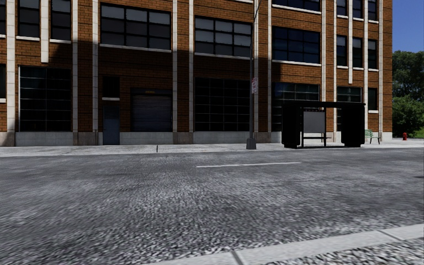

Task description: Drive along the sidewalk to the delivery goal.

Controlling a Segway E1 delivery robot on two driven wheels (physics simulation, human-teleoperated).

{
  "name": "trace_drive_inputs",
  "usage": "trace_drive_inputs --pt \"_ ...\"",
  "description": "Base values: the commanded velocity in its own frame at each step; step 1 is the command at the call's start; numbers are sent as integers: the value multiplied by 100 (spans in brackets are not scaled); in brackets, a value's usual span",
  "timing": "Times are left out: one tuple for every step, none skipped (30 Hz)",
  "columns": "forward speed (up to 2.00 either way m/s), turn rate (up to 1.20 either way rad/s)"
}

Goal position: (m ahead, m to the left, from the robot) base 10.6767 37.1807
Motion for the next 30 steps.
trace_drive_inputs --pt "0 0" --pt "0 0" --pt "0 0" --pt "0 0" --pt "0 0" --pt "0 0" --pt "0 0" --pt "0 0" --pt "0 0" --pt "0 0" --pt "0 0" --pt "0 0" --pt "0 0" --pt "0 0" --pt "0 0" --pt "0 0" --pt "0 0" --pt "0 0" --pt "0 0" --pt "0 0" --pt "0 0" --pt "0 0" --pt "0 0" --pt "0 0" --pt "0 0" --pt "0 0" --pt "0 0" --pt "0 0" --pt "0 0" --pt "0 0"
